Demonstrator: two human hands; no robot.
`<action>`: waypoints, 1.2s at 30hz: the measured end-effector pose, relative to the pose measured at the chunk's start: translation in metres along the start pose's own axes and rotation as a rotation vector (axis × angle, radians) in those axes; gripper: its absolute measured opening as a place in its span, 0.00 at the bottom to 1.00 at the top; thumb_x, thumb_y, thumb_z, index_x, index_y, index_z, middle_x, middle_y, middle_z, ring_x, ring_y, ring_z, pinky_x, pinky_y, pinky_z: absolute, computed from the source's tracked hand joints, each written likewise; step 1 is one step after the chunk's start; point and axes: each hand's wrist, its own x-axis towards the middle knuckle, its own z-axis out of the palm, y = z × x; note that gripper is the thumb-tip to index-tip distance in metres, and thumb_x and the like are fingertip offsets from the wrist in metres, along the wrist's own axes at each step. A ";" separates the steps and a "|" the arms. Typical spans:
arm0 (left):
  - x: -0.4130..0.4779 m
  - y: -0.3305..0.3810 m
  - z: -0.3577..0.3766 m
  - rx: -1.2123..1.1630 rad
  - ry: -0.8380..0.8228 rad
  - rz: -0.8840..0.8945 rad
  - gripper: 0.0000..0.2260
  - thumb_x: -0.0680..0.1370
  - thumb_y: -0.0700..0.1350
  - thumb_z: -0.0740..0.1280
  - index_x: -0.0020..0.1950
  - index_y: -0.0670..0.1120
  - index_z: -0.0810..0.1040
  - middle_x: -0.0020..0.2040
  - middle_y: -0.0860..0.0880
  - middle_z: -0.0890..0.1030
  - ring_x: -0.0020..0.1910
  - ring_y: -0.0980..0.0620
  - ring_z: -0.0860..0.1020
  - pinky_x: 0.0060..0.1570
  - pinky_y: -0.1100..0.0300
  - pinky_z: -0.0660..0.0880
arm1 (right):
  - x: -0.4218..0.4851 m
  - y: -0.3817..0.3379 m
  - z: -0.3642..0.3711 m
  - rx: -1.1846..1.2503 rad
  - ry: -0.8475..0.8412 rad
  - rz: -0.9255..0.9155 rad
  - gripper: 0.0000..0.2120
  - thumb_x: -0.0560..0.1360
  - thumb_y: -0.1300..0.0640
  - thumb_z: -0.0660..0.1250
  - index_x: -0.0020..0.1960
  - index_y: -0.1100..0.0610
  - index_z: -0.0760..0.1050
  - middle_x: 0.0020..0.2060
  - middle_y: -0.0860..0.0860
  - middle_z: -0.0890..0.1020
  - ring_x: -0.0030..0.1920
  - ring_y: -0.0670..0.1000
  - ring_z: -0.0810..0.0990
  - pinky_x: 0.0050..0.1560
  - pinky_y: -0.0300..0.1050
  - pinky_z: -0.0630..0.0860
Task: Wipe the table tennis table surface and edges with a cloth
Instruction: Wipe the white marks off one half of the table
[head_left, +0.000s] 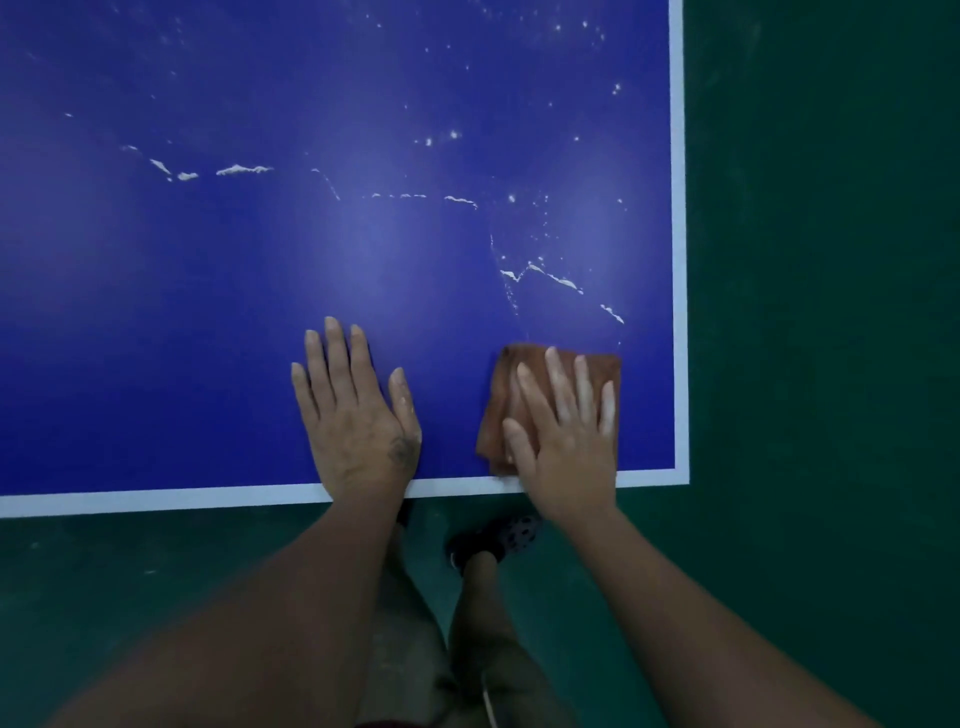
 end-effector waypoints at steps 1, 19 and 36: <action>0.000 0.001 0.000 0.002 0.005 -0.005 0.30 0.90 0.58 0.47 0.89 0.42 0.56 0.90 0.43 0.53 0.89 0.43 0.49 0.87 0.41 0.48 | 0.015 0.007 -0.003 -0.002 0.012 0.014 0.28 0.87 0.38 0.55 0.85 0.46 0.63 0.87 0.50 0.56 0.87 0.58 0.52 0.83 0.70 0.51; 0.000 0.008 -0.006 0.001 0.013 -0.041 0.30 0.89 0.56 0.51 0.88 0.42 0.58 0.90 0.44 0.54 0.89 0.43 0.49 0.88 0.42 0.47 | 0.011 0.025 -0.003 -0.003 0.028 0.051 0.31 0.88 0.38 0.53 0.87 0.49 0.58 0.87 0.52 0.55 0.87 0.60 0.50 0.83 0.72 0.49; 0.001 0.007 -0.004 0.018 0.010 -0.034 0.29 0.89 0.53 0.53 0.88 0.41 0.58 0.90 0.43 0.54 0.89 0.42 0.50 0.87 0.40 0.48 | 0.158 -0.026 -0.013 0.011 0.024 -0.027 0.30 0.88 0.38 0.52 0.87 0.46 0.57 0.88 0.50 0.52 0.88 0.58 0.47 0.84 0.69 0.46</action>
